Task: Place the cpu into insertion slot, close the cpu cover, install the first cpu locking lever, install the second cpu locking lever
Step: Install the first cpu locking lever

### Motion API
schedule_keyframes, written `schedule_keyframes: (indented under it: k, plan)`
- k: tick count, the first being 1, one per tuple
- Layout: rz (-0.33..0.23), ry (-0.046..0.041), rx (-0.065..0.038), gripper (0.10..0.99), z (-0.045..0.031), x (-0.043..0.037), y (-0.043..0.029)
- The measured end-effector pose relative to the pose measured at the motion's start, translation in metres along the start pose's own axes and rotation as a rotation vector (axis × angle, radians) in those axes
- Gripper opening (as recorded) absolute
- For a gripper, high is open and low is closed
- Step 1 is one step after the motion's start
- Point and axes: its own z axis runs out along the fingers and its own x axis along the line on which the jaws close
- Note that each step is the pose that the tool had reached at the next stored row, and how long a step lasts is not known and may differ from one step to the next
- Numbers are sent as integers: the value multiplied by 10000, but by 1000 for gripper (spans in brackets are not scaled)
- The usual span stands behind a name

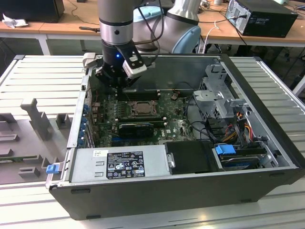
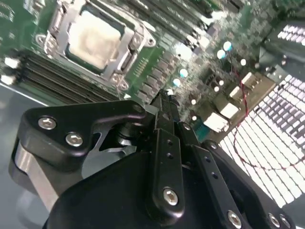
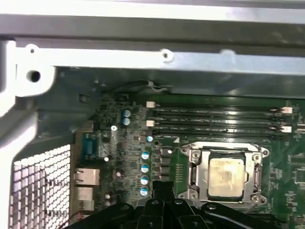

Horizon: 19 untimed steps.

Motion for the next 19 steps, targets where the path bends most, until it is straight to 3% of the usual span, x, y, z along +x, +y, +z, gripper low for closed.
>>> schedule_keyframes:
  k: [2,7,13,17,19]
  plan:
    - [1,0,0,106,5,38,55]
    - [-4,0,0,106,20,45,193]
    - [-13,0,6,106,26,34,266]
    - [-20,0,6,106,27,-58,290]
    - [-19,0,7,106,28,-154,287]
